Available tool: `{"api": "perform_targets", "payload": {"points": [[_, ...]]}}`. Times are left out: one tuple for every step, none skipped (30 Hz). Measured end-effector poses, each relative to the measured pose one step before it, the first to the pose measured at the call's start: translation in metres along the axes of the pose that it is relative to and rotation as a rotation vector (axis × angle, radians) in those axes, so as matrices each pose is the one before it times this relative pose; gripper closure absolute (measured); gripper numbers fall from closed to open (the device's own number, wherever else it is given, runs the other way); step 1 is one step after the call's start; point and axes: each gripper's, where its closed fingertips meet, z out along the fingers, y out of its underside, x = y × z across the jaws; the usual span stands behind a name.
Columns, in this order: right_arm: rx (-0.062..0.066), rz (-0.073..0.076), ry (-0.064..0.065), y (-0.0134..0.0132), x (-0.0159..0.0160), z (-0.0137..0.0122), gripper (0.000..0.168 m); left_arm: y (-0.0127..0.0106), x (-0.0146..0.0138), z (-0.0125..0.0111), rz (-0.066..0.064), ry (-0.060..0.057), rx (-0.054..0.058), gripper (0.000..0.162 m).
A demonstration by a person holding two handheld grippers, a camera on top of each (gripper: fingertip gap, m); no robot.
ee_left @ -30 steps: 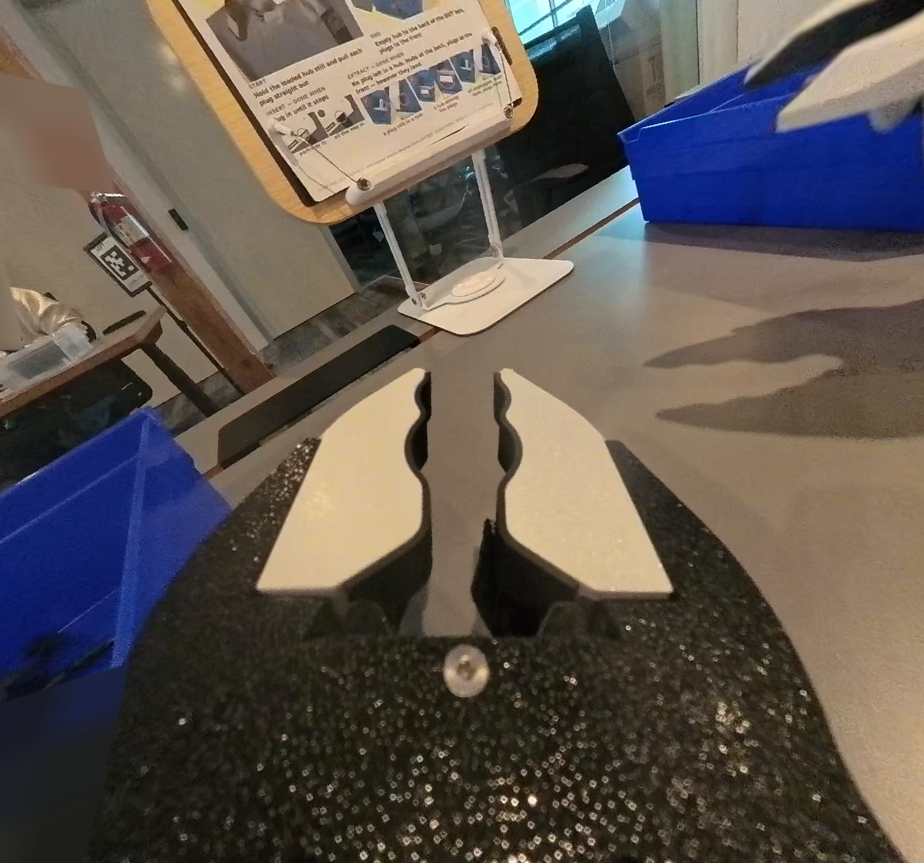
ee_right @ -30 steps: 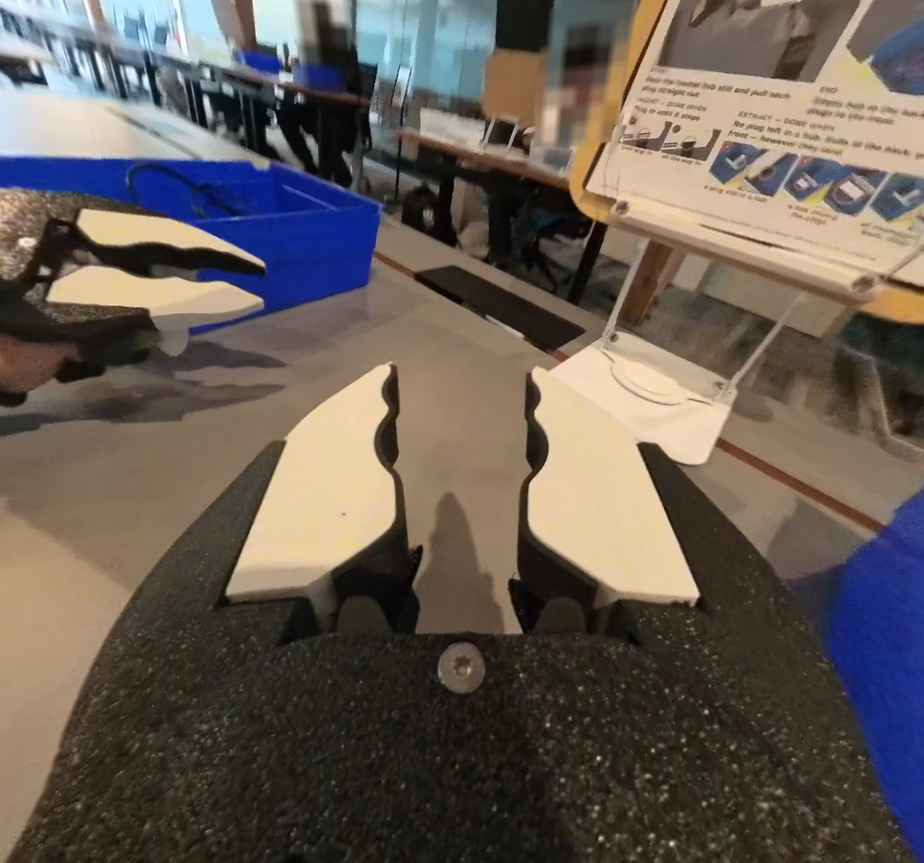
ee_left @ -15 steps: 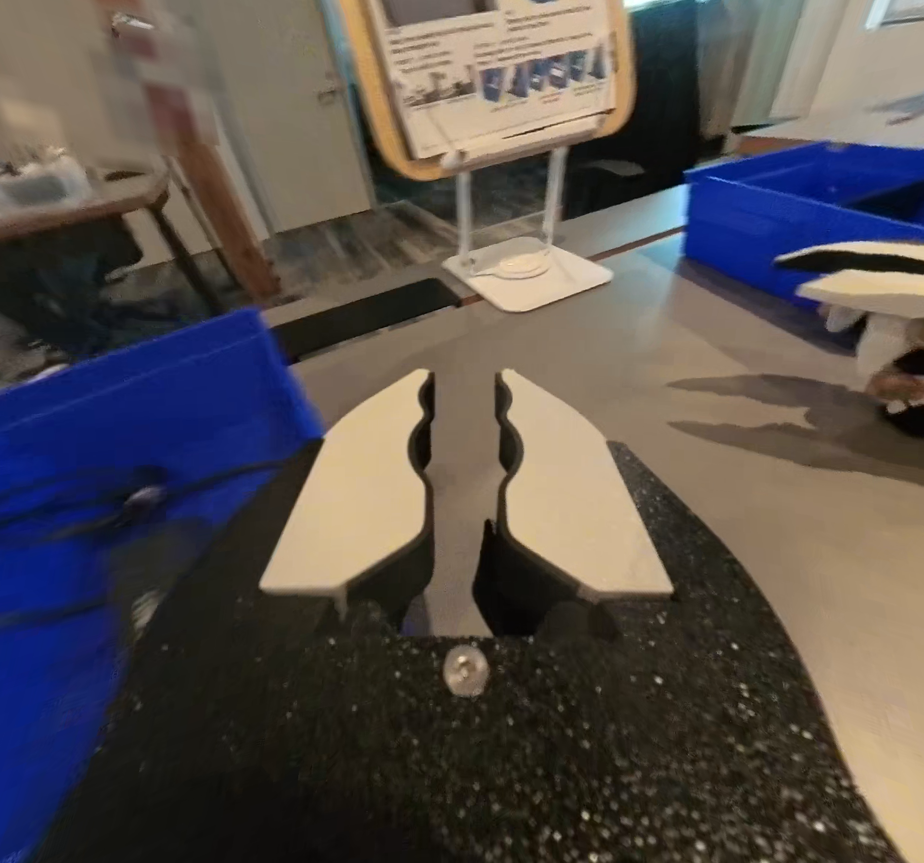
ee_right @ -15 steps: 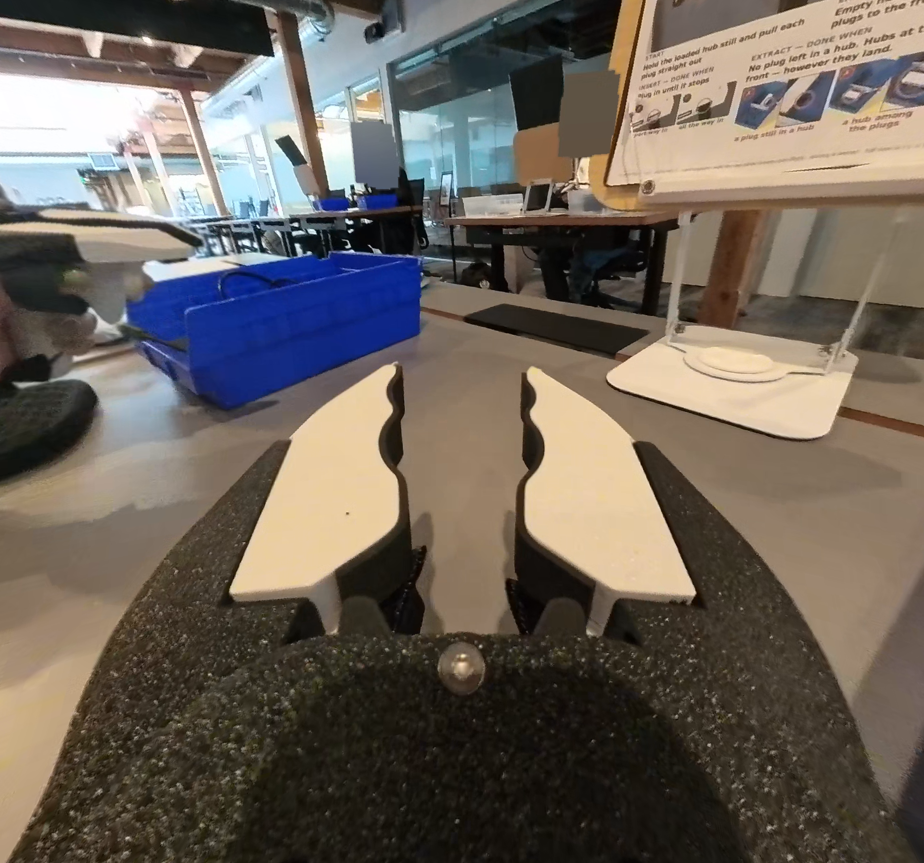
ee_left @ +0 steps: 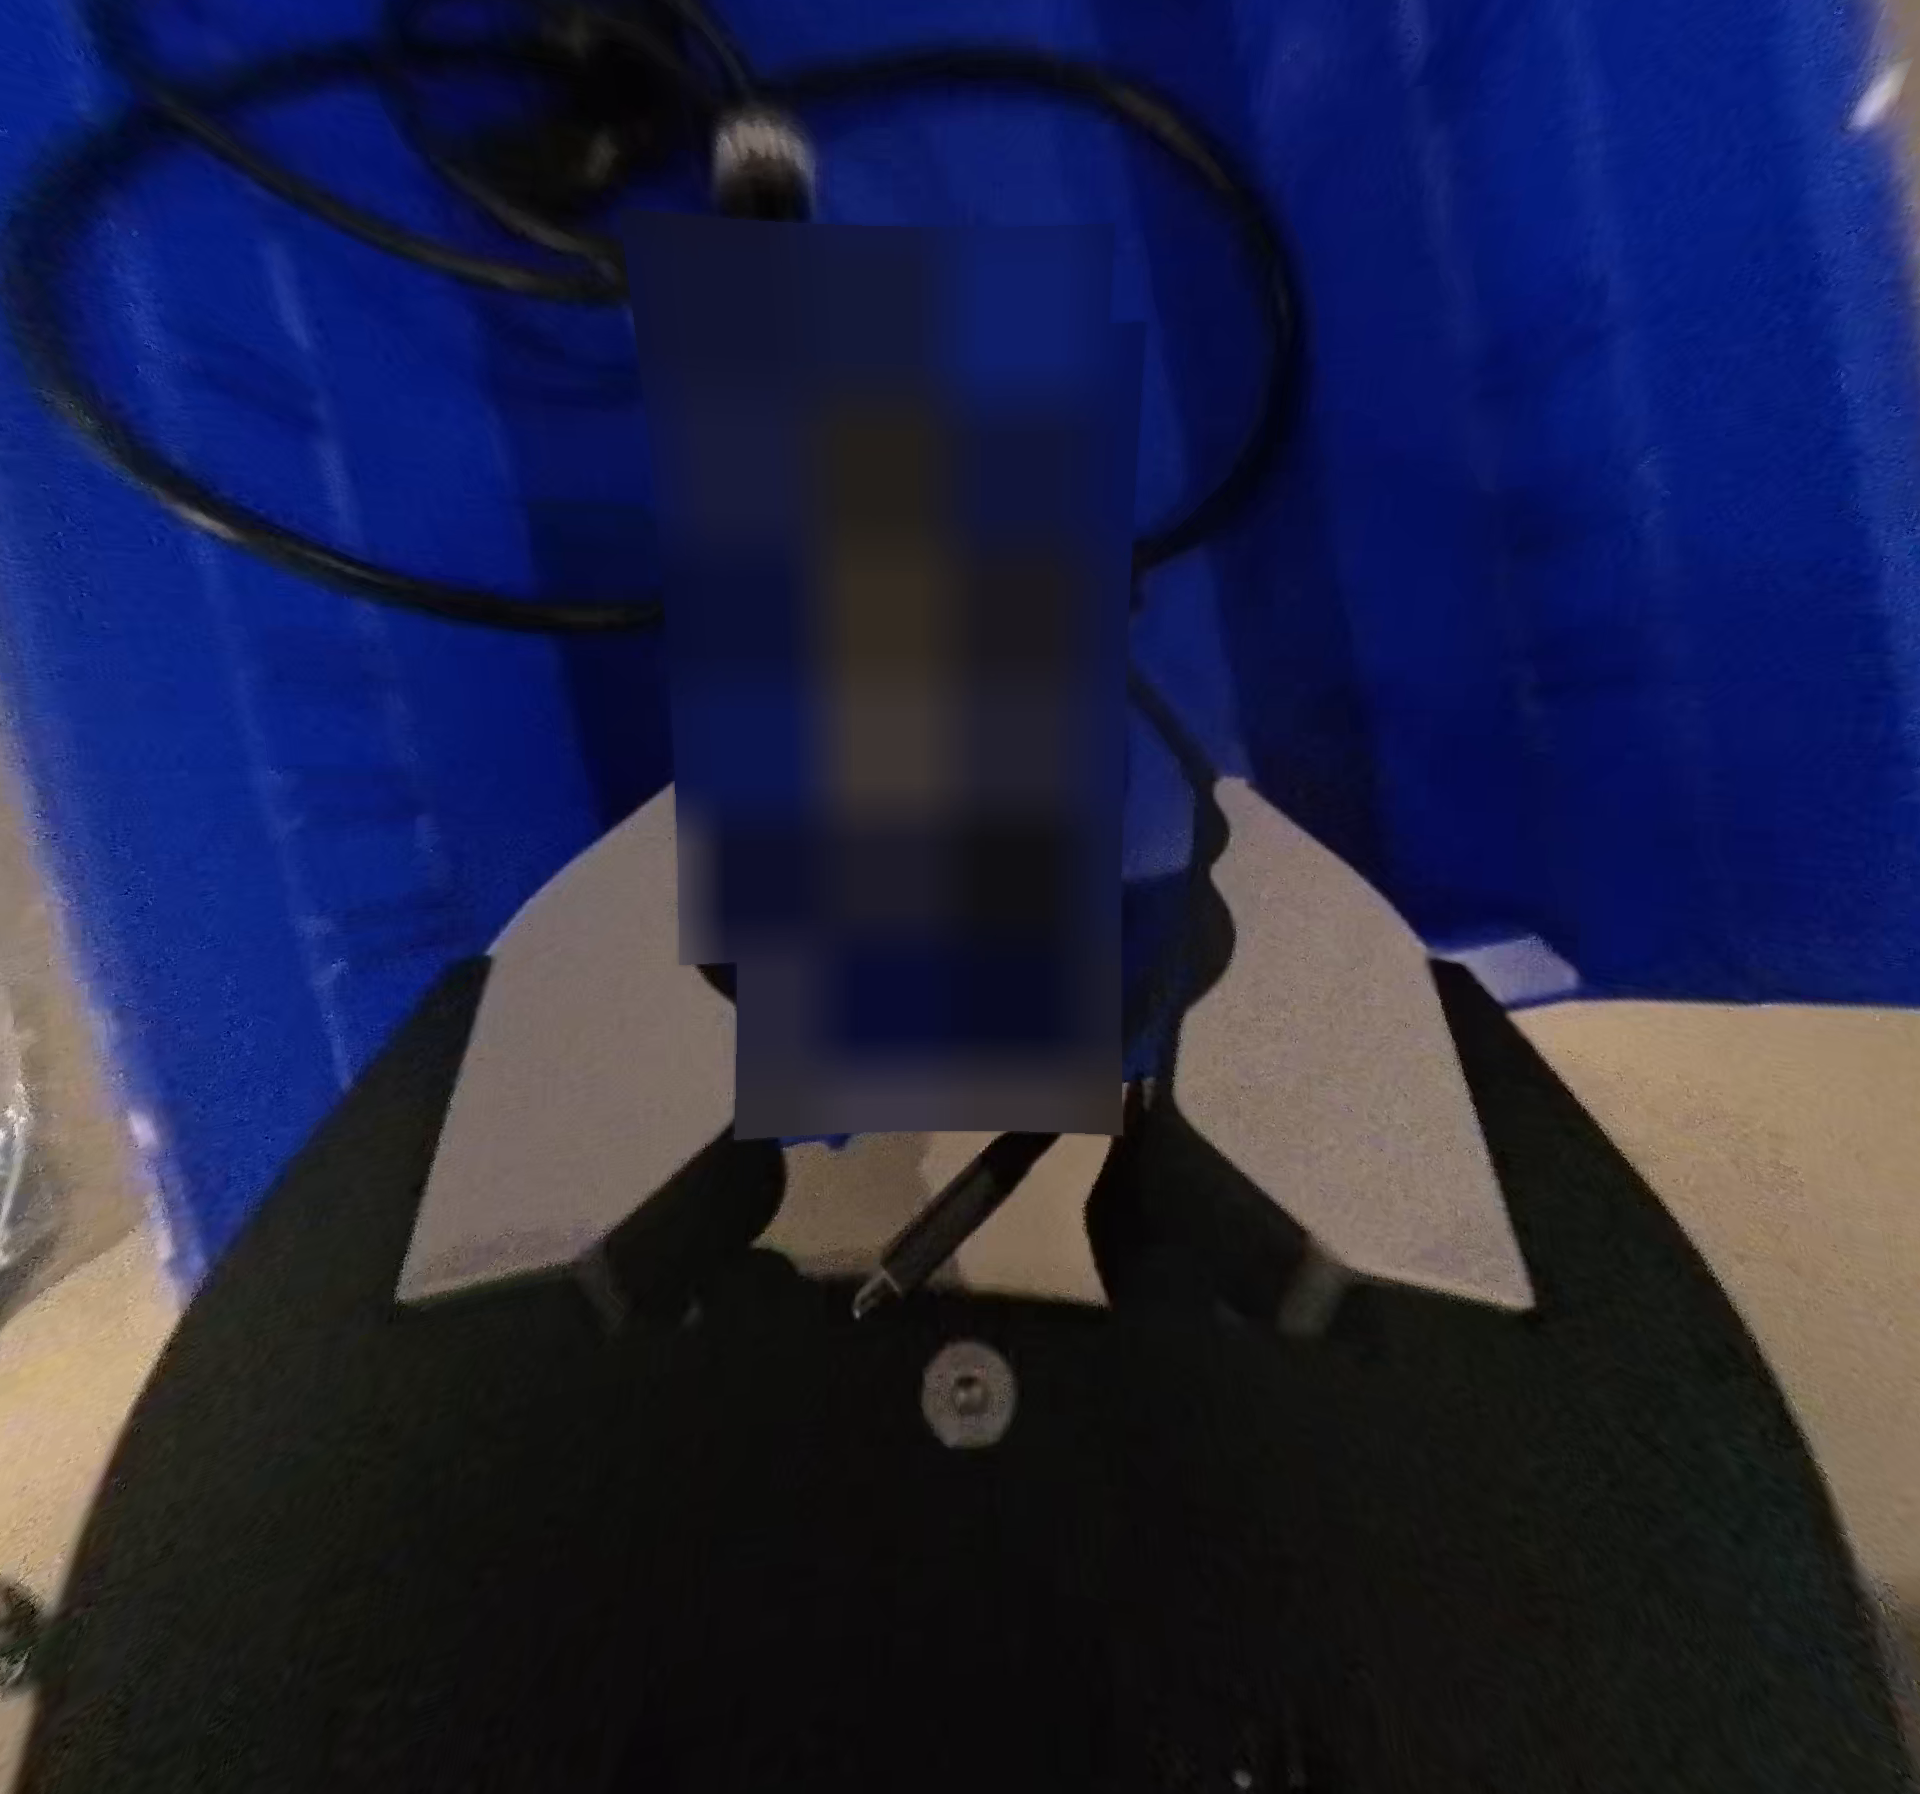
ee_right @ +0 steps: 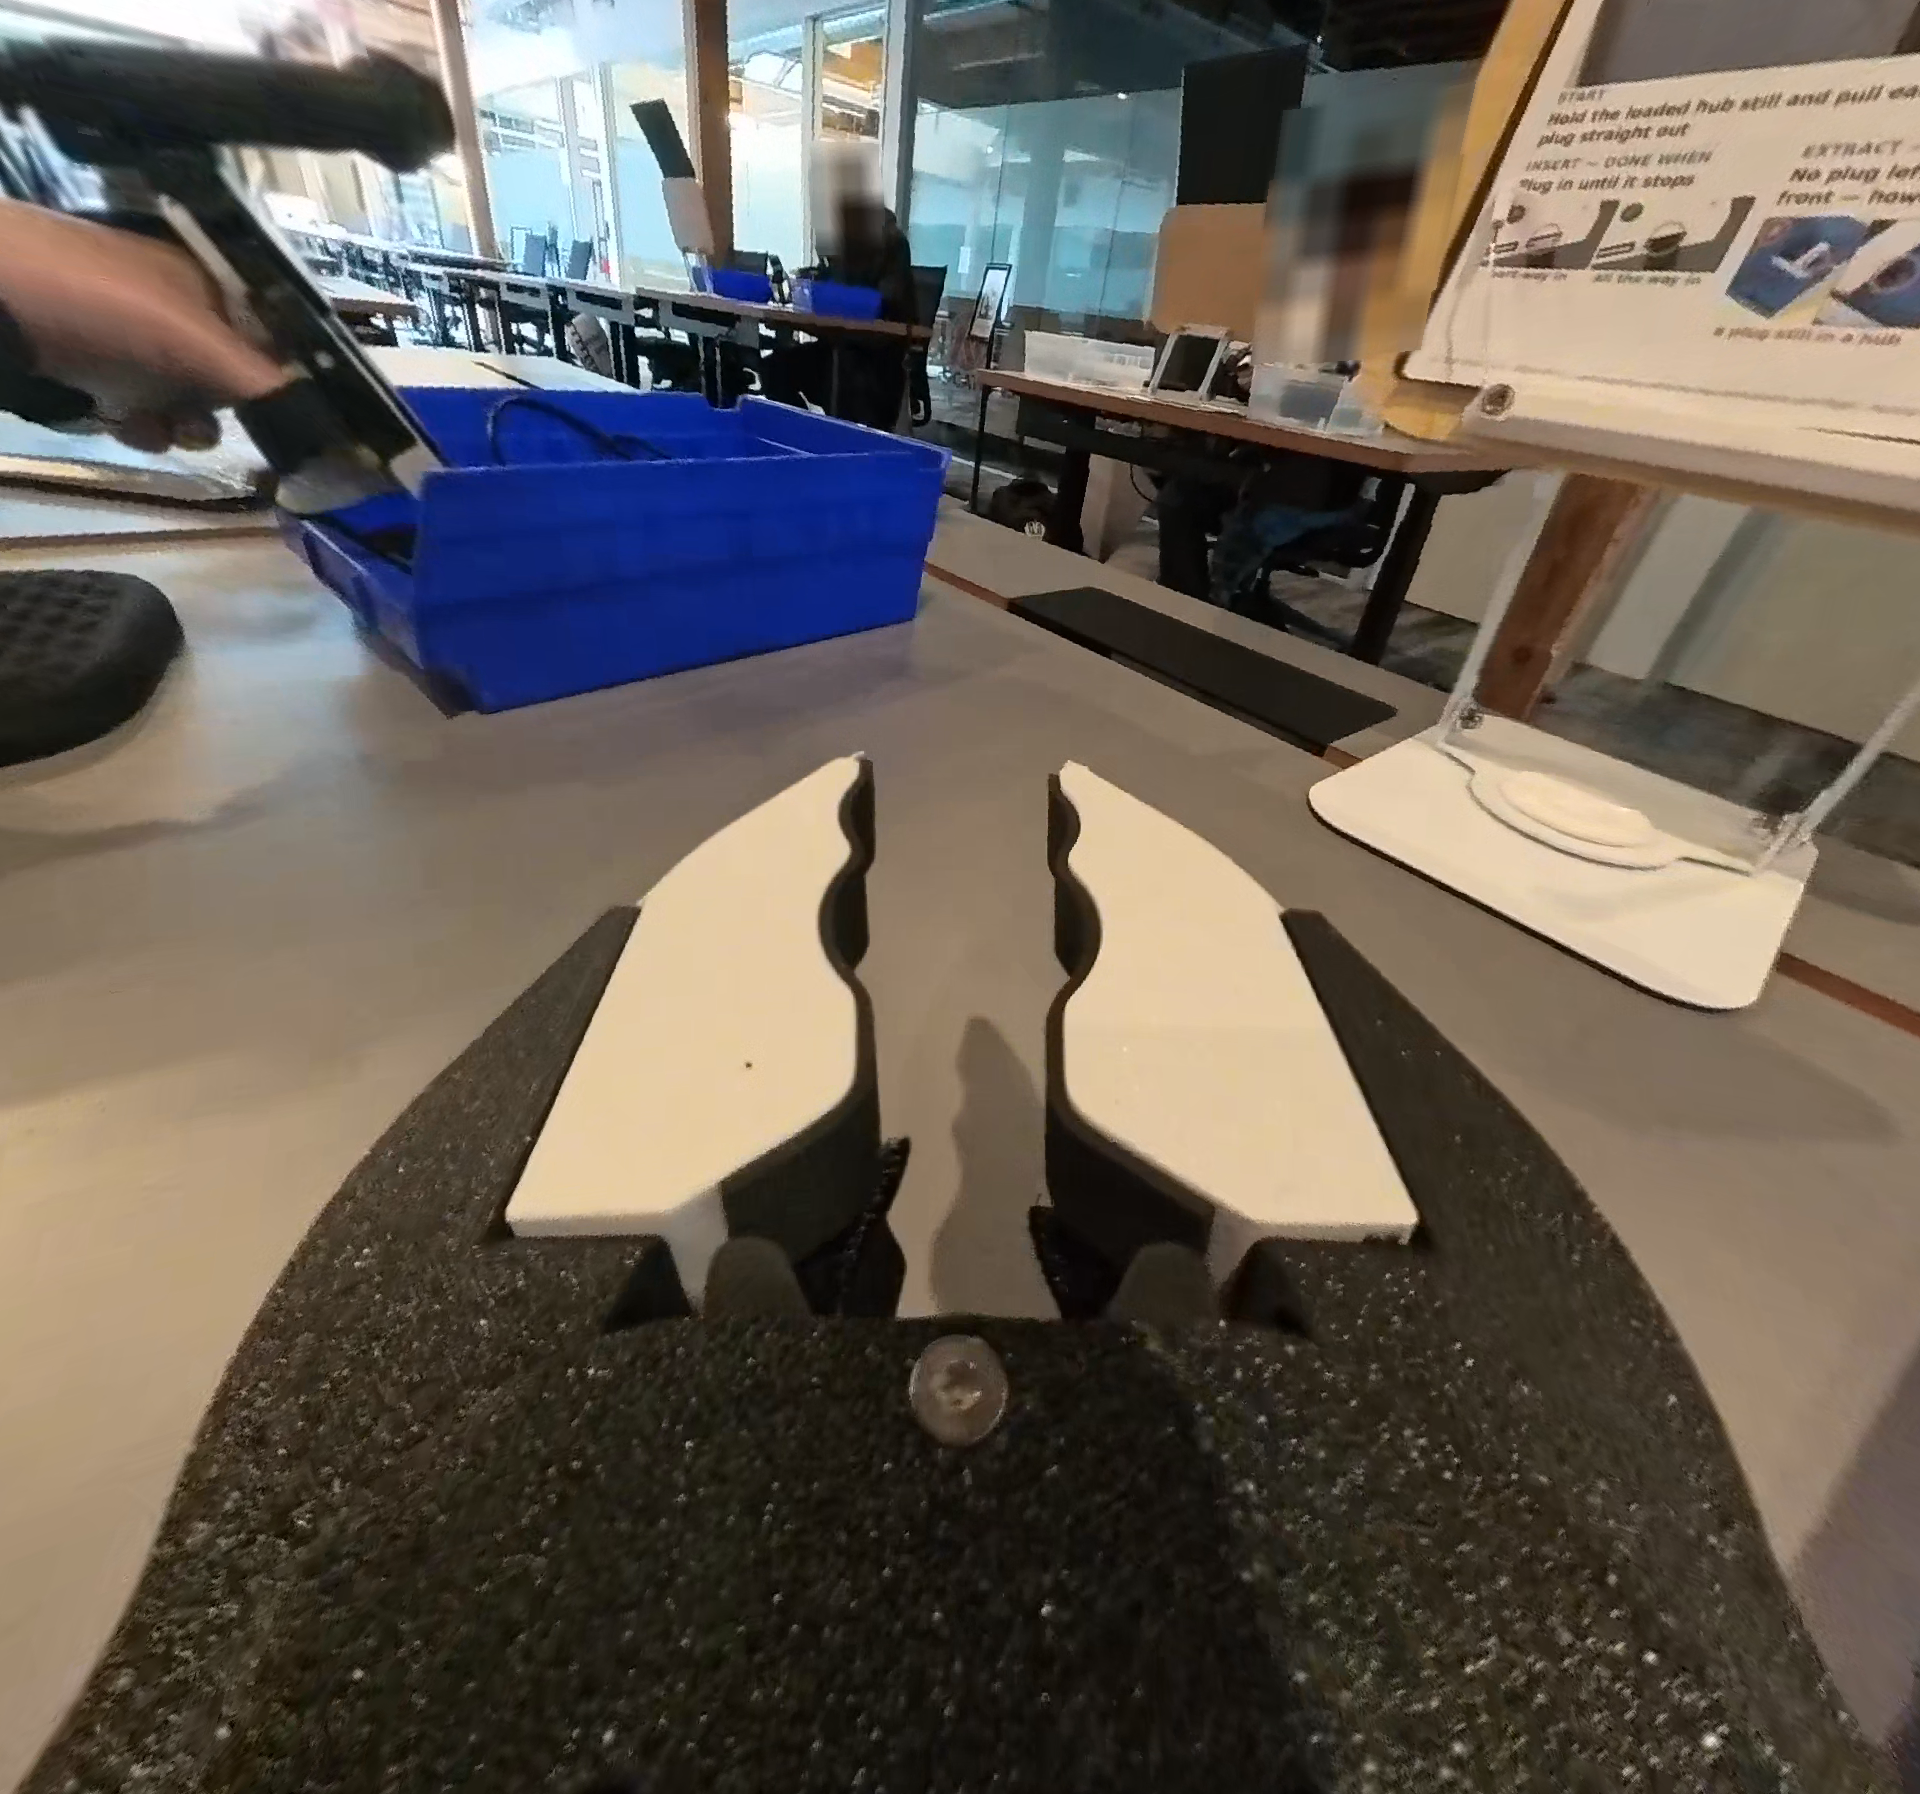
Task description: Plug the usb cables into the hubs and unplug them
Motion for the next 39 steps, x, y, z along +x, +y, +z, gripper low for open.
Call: {"api": "perform_targets", "payload": {"points": [[-0.0002,-0.012,-0.0002,-0.00038,-0.00085,0.00003,0.138,0.00743,0.00105,0.00605,0.0164,0.0013,-0.0655,0.081],[-0.0011,-0.0101,-0.0011,0.00007,-0.00083,0.00022,0.138,0.0042,-0.00036,0.00562,0.0169,-0.0125,-0.0432,0.088],[-0.0024,-0.0072,-0.0031,0.00025,-0.00103,0.00031,0.139,0.00118,-0.00131,0.0043,0.018,-0.0204,-0.0228,0.097],[-0.0039,-0.0045,-0.0048,0.00057,-0.00122,0.00053,0.139,0.00025,0.00193,0.00208,0.0203,0.0032,-0.0116,0.11],[-0.0041,-0.0042,-0.0047,0.00049,-0.00121,0.00052,0.139,-0.00063,0.00027,0.00034,0.0166,-0.0008,-0.0002,0.116],[-0.0036,-0.005,-0.0035,0.0004,-0.0011,0.0004,0.14,-0.00076,-0.00116,-0.00023,0.013,-0.0071,0.0058,0.117],[-0.0031,-0.0059,-0.002,0.00035,-0.00076,0.00024,0.141,-0.00085,-0.00198,-0.00124,0.0052,-0.0094,0.0103,0.118],[-0.0029,-0.0063,-0.0013,0.00022,-0.00062,0.00025,0.142,-0.00118,-0.00333,-0.00262,0.0018,-0.0164,0.0176,0.119],[-0.002,-0.0057,0.0002,0.00011,-0.00043,0.00003,0.142,-0.00223,-0.00306,-0.00429,-0.0018,-0.0138,0.0296,0.12],[-0.0003,-0.005,-0.0004,-0.0001,-0.00047,-0.00005,0.142,-0.00395,-0.00312,-0.00602,-0.01,-0.0112,0.0445,0.122],[0.0004,-0.0035,-0.0018,-0.00017,-0.00061,0.00002,0.143,-0.00553,-0.00367,-0.00746,-0.0134,-0.0125,0.0556,0.123],[-0.0002,-0.0013,-0.0025,-0.00004,-0.00058,0.00002,0.143,-0.00554,-0.00348,-0.00827,-0.0103,-0.01,0.0542,0.124],[-0.0002,0.0001,-0.0017,0.0,-0.00032,0.00019,0.143,-0.00619,-0.00409,-0.00881,-0.0084,-0.0152,0.0555,0.125],[-0.0007,0.0009,-0.0017,0.00019,-0.00026,0.00017,0.143,-0.00731,-0.00356,-0.00898,-0.0031,-0.0158,0.06,0.127],[-0.0021,0.0016,-0.002,0.00039,-0.00024,0.00037,0.144,-0.00819,-0.00267,-0.00888,-0.0028,-0.0127,0.0614,0.128],[-0.0024,0.0014,-0.0008,0.00043,-0.00006,0.00021,0.144,-0.00822,-0.00245,-0.00843,-0.0029,-0.0127,0.0574,0.129],[-0.0014,0.0009,0.0008,0.00021,0.00022,0.00014,0.144,-0.00785,-0.00266,-0.00788,0.0072,-0.0161,0.0528,0.13],[-0.0002,0.0002,0.0007,0.00003,0.00008,-0.00002,0.144,-0.0079,-0.00271,-0.00738,0.0076,-0.018,0.0513,0.131],[0.0002,-0.0001,0.0005,-0.00011,0.00017,-0.00005,0.144,-0.00724,-0.0016,-0.00668,0.0043,-0.0102,0.0452,0.132],[-0.0003,-0.0003,0.0003,0.00003,0.00006,-0.00002,0.145,-0.00756,-0.00159,-0.00609,0.003,-0.0088,0.0462,0.133],[-0.0012,-0.0008,0.0002,0.00015,0.00006,0.00006,0.145,-0.0077,-0.00224,-0.00562,0.002,-0.0148,0.0478,0.133],[-0.0017,-0.0013,0.0004,0.00028,-0.00004,0.00015,0.145,-0.00733,-0.00193,-0.00557,0.0026,-0.0131,0.045,0.134],[-0.002,-0.0012,0.0001,0.00033,-0.00003,0.0002,0.145,-0.008,-0.00069,-0.00565,-0.0016,-0.0063,0.048,0.135],[-0.0017,-0.001,0.0,0.0003,-0.00003,0.00008,0.145,-0.00902,-0.00007,-0.00606,-0.0025,-0.0052,0.053,0.136],[-0.0007,-0.0014,-0.0002,0.00005,-0.0001,0.00021,0.145,-0.00935,0.00061,-0.00614,0.0009,-0.0042,0.0507,0.138],[-0.0009,-0.001,-0.0007,0.00018,-0.0002,0.00007,0.145,-0.01067,0.00236,-0.0065,0.0014,0.0069,0.0554,0.147],[-0.001,-0.0006,-0.0003,0.00013,0.00005,0.00015,0.145,-0.01337,0.00371,-0.00624,-0.005,0.0157,0.0722,0.151],[-0.001,-0.0002,-0.0003,0.00021,-0.00008,0.00021,0.145,-0.01065,0.00266,-0.00466,0.007,0.0074,0.0465,0.151],[-0.0018,0.0005,-0.0011,0.00034,-0.0001,0.00017,0.145,-0.00746,0.00077,-0.00262,0.0144,-0.0054,0.0212,0.151],[-0.0023,0.001,-0.0015,0.00041,-0.00011,0.00022,0.145,-0.00625,0.00075,-0.00112,0.0099,-0.0013,0.0174,0.152],[-0.0017,0.0007,-0.0011,0.00033,-0.00011,0.00018,0.146,-0.00314,0.0004,0.00067,0.0036,0.004,0.0015,0.152],[-0.0013,0.0002,-0.0004,0.00016,-0.00002,0.00013,0.146,-0.00035,0.0001,0.0019,-0.0006,0.0085,-0.0101,0.152],[0.0001,-0.0006,0.0,-0.00012,0.0,-0.00007,0.146,-0.00086,0.00012,0.00174,-0.0027,0.0089,0.0029,0.152],[0.0007,-0.001,-0.0003,-0.00021,-0.00007,-0.00011,0.146,-0.00175,0.00135,0.0009,-0.0095,0.0149,0.0107,0.151],[0.001,-0.002,0.0006,-0.00026,0.00006,-0.00017,0.146,-0.00388,0.00337,-0.00059,-0.0185,0.022,0.0223,0.152],[0.002,-0.0033,0.0022,-0.00051,0.00018,-0.0002,0.146,-0.00677,0.00585,-0.00191,-0.0195,0.0296,0.0354,0.152],[0.0034,-0.0038,0.0034,-0.0007,0.00038,-0.00024,0.146,-0.00951,0.00916,-0.0028,-0.0112,0.0417,0.0459,0.152],[0.0045,-0.0037,0.004,-0.00084,0.00046,-0.00016,0.146,-0.01192,0.01251,-0.00255,0.0012,0.0532,0.0526,0.151],[0.0045,-0.0036,0.004,-0.00082,0.00058,-0.00014,0.146,-0.01306,0.01327,-0.00179,0.0045,0.0507,0.05,0.151]]}}
